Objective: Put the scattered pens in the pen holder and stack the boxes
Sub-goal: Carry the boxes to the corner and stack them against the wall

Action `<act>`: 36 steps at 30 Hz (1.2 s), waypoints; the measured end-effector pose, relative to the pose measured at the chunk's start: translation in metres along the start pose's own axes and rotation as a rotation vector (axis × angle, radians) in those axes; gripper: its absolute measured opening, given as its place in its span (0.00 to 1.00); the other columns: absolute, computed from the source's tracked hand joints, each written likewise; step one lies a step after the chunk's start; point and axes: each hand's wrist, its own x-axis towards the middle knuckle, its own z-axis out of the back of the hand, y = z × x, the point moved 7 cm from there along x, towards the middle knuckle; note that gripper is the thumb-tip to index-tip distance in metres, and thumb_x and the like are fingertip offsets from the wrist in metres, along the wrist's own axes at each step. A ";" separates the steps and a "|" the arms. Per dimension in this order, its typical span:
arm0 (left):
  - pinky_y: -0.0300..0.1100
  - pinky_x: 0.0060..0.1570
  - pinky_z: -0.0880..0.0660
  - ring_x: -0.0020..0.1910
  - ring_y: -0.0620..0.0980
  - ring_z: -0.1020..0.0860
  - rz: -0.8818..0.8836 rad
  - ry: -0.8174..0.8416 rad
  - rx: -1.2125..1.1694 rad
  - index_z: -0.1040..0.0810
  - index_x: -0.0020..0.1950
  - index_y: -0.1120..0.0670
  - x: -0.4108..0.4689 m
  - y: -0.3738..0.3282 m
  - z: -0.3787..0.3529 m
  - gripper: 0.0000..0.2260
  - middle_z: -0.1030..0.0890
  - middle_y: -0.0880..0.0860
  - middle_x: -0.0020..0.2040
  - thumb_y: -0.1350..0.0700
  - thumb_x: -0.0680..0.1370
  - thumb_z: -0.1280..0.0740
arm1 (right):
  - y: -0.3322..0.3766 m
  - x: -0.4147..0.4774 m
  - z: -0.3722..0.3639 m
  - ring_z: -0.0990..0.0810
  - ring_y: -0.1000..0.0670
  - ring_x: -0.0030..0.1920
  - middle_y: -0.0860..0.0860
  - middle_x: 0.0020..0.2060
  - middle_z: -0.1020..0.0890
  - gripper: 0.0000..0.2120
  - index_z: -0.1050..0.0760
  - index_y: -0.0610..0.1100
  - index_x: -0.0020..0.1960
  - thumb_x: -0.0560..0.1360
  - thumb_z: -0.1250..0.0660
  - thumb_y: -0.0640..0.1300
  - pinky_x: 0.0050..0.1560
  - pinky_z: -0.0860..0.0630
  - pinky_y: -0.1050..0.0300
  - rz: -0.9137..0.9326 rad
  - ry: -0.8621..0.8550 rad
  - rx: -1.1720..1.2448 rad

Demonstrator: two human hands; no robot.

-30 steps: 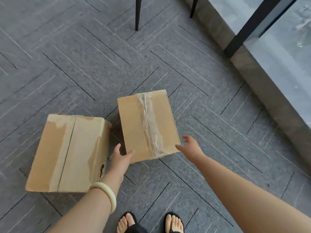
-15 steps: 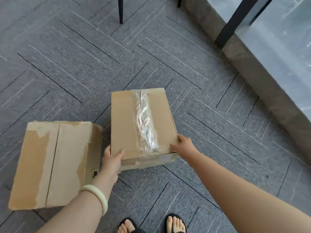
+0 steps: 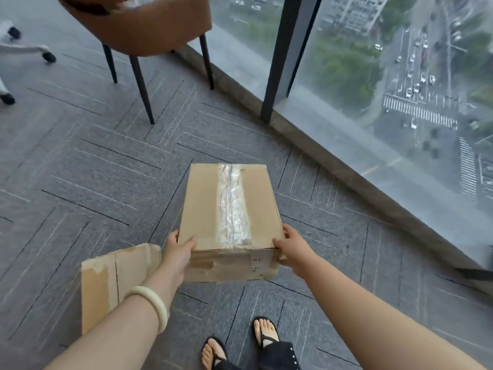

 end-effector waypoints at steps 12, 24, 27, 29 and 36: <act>0.58 0.64 0.30 0.61 0.58 0.26 -0.210 0.346 0.257 0.42 0.72 0.50 -0.262 -0.105 -0.155 0.23 0.27 0.56 0.65 0.58 0.79 0.38 | -0.021 -0.222 0.227 0.24 0.45 0.54 0.46 0.60 0.24 0.21 0.34 0.45 0.68 0.76 0.41 0.38 0.50 0.26 0.49 0.140 -0.364 0.393; 0.41 0.35 0.31 0.45 0.49 0.26 -0.442 0.680 0.623 0.42 0.73 0.55 -0.528 -0.027 -0.427 0.22 0.28 0.56 0.62 0.58 0.80 0.40 | -0.232 -0.402 0.485 0.24 0.43 0.58 0.47 0.61 0.25 0.19 0.34 0.48 0.67 0.77 0.41 0.40 0.57 0.23 0.39 0.126 -0.692 0.755; 0.43 0.32 0.31 0.42 0.49 0.26 -0.426 0.779 0.692 0.40 0.72 0.55 -0.588 0.020 -0.496 0.21 0.27 0.57 0.59 0.57 0.80 0.40 | -0.297 -0.449 0.546 0.23 0.43 0.57 0.47 0.61 0.24 0.20 0.34 0.48 0.68 0.77 0.40 0.40 0.56 0.22 0.39 0.123 -0.770 0.825; 0.43 0.33 0.29 0.43 0.51 0.26 -0.423 0.845 0.732 0.39 0.71 0.55 -0.630 0.047 -0.539 0.20 0.26 0.57 0.57 0.58 0.79 0.41 | -0.336 -0.480 0.583 0.22 0.43 0.56 0.47 0.60 0.24 0.19 0.34 0.48 0.67 0.76 0.40 0.39 0.56 0.22 0.40 0.113 -0.827 0.846; 0.45 0.34 0.28 0.43 0.56 0.26 -0.475 1.068 0.976 0.34 0.66 0.52 -0.748 0.135 -0.683 0.20 0.24 0.56 0.52 0.55 0.74 0.41 | -0.454 -0.566 0.674 0.24 0.42 0.57 0.47 0.58 0.24 0.17 0.32 0.46 0.64 0.76 0.40 0.38 0.56 0.23 0.37 0.040 -1.060 1.026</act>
